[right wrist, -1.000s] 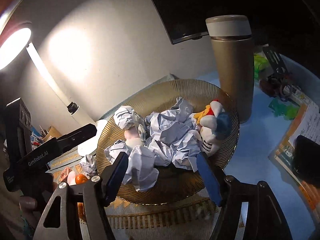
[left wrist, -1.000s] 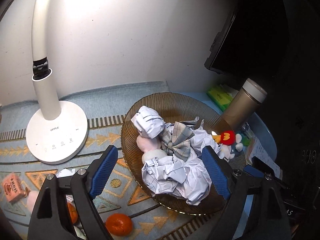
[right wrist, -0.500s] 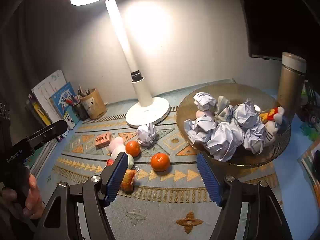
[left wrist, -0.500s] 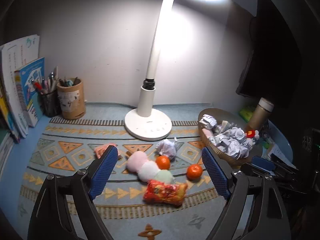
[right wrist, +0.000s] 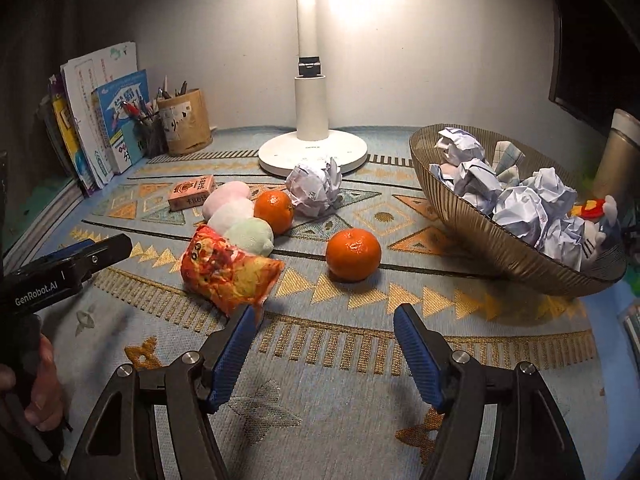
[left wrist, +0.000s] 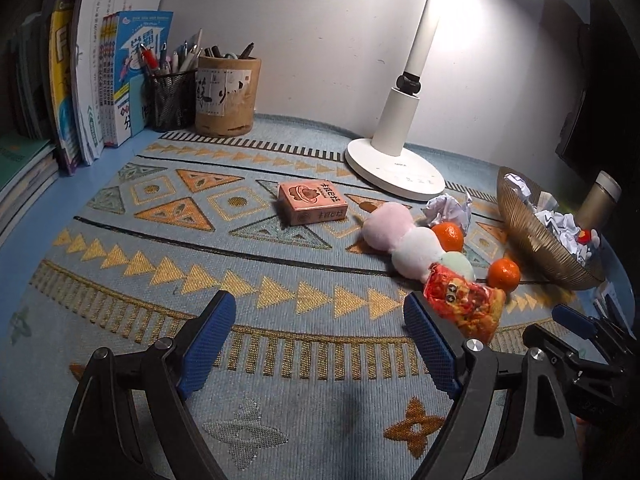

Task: Organize objects
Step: 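Move both open tools back toward the snack bag and card box, then grasp the pink card box with left tool while right tool grasps the snack bag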

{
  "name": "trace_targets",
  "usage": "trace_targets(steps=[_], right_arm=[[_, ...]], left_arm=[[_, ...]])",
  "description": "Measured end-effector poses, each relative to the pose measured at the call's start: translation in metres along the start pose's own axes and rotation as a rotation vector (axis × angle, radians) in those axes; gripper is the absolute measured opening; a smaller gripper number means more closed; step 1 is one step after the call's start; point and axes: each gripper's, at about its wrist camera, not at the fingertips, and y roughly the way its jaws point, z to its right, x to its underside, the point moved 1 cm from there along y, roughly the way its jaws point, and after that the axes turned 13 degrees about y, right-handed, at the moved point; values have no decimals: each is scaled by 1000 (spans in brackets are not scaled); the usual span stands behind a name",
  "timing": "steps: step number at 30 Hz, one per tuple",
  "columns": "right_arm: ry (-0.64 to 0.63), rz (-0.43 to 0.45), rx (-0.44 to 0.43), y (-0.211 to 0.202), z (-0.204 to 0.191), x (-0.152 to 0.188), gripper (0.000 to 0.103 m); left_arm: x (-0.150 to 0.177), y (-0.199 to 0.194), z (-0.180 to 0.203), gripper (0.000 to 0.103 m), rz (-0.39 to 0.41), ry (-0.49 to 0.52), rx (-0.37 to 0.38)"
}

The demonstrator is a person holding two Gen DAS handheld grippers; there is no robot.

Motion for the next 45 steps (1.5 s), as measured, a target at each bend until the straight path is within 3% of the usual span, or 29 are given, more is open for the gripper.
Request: trace_targets(steps=[5,8,12,14,17,19,21,26,29,30,31,32,33,36,41,45], right_arm=[[-30,-28,-10,4,-4,1,70],[-55,-82,-87,9,-10,-1,70],[-186,-128,-151,16,-32,-11,70],[-281,-123,-138,22,-46,-11,70],[-362,-150,-156,34,-58,-12,70],[-399,-147,-152,40,-64,-12,70],[-428,-157,-140,48,-69,-13,70],[-476,-178,-148,57,-73,-12,70],[-484,-207,-166,58,-71,-10,70],[-474,-222,-180,58,-70,-10,69],[-459,-233,-186,57,-69,-9,62],[-439,-242,-182,58,-66,-9,58],[-411,-249,-175,57,-64,-9,55],[-281,-291,-202,52,-53,-8,44],[-74,-305,-184,28,-38,1,39],[45,-258,23,7,-22,10,39]], left_arm=[[1,0,-4,85,0,-26,14],[1,1,-5,85,-8,-40,21],[-4,11,-9,85,-85,-28,88],[-17,12,-13,85,-114,33,91],[-46,16,-24,88,-87,181,69],[-62,31,-31,92,-74,269,60],[-74,56,-34,92,-111,348,94],[-84,110,-26,92,-182,525,121],[-85,131,-25,92,-207,550,172],[-86,135,-26,91,-207,538,198],[-87,137,-27,91,-210,525,216],[-88,137,-27,83,-210,515,228],[-88,135,-25,65,-206,512,251],[-84,126,-20,48,-208,508,235],[-71,100,-19,42,-230,389,201],[-52,60,-13,38,-219,295,158]])
